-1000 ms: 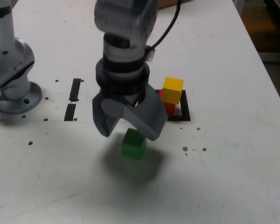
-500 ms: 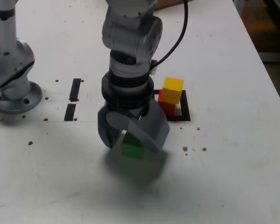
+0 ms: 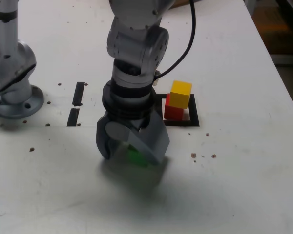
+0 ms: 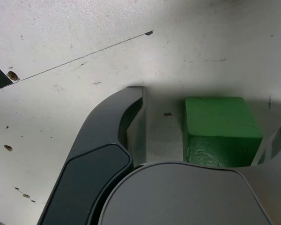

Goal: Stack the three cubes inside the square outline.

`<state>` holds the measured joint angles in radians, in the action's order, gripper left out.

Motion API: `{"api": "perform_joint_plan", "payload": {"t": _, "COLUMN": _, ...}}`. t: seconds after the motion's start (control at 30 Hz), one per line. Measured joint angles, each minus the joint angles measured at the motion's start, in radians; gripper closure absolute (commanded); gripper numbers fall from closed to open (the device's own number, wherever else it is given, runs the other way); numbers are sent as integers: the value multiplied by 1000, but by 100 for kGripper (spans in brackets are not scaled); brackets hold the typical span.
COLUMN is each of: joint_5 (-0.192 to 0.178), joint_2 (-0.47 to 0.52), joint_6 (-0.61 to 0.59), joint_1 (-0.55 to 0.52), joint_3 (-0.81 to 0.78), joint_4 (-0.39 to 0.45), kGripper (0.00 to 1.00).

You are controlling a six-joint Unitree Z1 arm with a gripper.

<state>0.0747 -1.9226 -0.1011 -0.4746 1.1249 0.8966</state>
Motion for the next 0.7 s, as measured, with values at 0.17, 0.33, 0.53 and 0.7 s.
{"api": "perform_joint_plan", "payload": {"t": 0.17, "joint_5": -1, "joint_2": 3, "joint_6": -3, "joint_1": 0, "joint_3": -9, "joint_4": -1, "kGripper": 79}}
{"api": "perform_joint_plan", "payload": {"t": 0.33, "joint_5": -3, "joint_2": 6, "joint_6": -4, "joint_1": 0, "joint_3": -11, "joint_4": -3, "kGripper": 81}}
{"api": "perform_joint_plan", "payload": {"t": 0.53, "joint_5": -5, "joint_2": 7, "joint_6": -4, "joint_1": 0, "joint_3": -16, "joint_4": -3, "kGripper": 81}}
{"api": "perform_joint_plan", "payload": {"t": 0.7, "joint_5": -15, "joint_2": 7, "joint_6": -9, "joint_1": -5, "joint_3": -16, "joint_4": 1, "kGripper": 83}}
